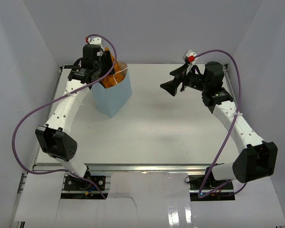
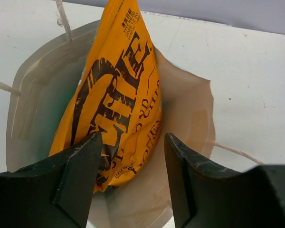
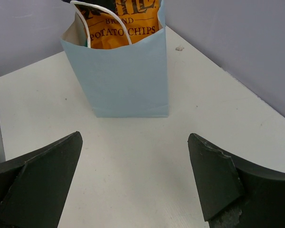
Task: Place the snacks into the paper bag
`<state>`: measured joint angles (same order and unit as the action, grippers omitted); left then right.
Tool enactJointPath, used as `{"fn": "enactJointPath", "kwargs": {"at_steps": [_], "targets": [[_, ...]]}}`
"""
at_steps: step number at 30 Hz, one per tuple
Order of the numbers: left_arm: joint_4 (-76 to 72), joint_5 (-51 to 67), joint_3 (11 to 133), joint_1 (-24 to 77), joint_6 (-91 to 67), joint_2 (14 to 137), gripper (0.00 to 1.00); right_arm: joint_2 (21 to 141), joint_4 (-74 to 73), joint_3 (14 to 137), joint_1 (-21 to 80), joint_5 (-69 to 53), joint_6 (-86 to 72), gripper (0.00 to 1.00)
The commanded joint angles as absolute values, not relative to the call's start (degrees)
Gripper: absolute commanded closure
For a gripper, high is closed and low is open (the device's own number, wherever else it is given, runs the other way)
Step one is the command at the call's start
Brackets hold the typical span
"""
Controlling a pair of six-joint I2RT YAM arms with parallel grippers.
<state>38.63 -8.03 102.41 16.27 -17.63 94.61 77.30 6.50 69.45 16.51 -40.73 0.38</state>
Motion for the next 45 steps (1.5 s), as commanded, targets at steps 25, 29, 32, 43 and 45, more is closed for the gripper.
{"fn": "enactJointPath", "kwargs": {"at_steps": [25, 29, 32, 43, 45], "targets": [[28.3, 6.4, 96.8, 11.6, -21.4, 71.7, 0.02, 75.7, -6.0, 70.8, 12.9, -41.4, 6.9, 0.10], [26.9, 7.2, 85.3, 11.6, -21.8, 60.4, 0.02, 75.4, -14.7, 72.8, 11.5, -34.9, 8.1, 0.10], [25.5, 8.9, 73.2, 11.5, -23.0, 49.5, 0.02, 74.9, -21.2, 74.4, 10.9, -26.8, 10.2, 0.10], [24.2, 10.1, 48.0, 11.6, -29.3, 23.9, 0.02, 64.8, -24.9, 65.0, 10.9, -1.1, 10.6, 0.10], [23.9, 10.9, 47.4, 11.5, -29.7, 23.0, 0.02, 62.9, -24.5, 62.9, 10.8, 1.6, 10.2, 0.10]]}}
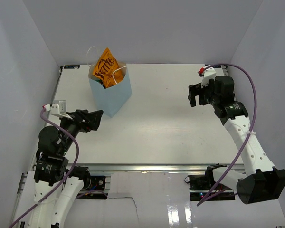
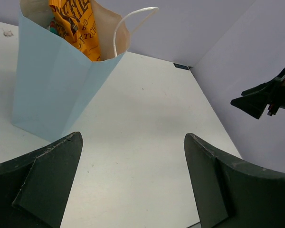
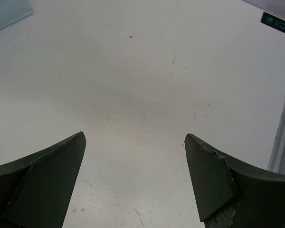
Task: Place the snacks into the paper bag
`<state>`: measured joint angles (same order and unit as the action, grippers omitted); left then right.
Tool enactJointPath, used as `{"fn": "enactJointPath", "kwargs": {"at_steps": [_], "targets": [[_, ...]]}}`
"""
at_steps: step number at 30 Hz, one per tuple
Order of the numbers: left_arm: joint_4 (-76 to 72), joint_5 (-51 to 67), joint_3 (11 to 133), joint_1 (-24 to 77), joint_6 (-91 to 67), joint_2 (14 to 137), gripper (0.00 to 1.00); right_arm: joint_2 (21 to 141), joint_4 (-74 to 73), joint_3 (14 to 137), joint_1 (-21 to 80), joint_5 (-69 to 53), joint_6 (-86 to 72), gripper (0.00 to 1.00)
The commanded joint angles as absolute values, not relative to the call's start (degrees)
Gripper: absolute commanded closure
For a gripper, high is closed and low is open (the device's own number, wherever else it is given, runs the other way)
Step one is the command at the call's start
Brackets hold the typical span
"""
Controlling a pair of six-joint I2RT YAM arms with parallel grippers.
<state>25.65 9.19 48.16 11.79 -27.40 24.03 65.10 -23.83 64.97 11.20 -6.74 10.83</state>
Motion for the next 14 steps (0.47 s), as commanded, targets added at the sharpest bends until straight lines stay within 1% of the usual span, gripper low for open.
{"fn": "enactJointPath", "kwargs": {"at_steps": [1, 7, 14], "targets": [[24.0, 11.3, 47.3, 11.6, -29.6, 22.9, 0.02, 62.3, -24.3, 62.3, 10.8, 2.0, 9.6, 0.10], [26.4, 12.2, 48.5, 11.5, -29.7, 22.5, 0.02, 60.1, -24.4, 61.0, 10.8, 5.8, 5.8, 0.10], [27.7, 11.1, 47.5, 11.6, -31.6, 19.2, 0.02, 59.3, -23.2, 59.2, 10.8, 7.8, 7.6, 0.10]]}}
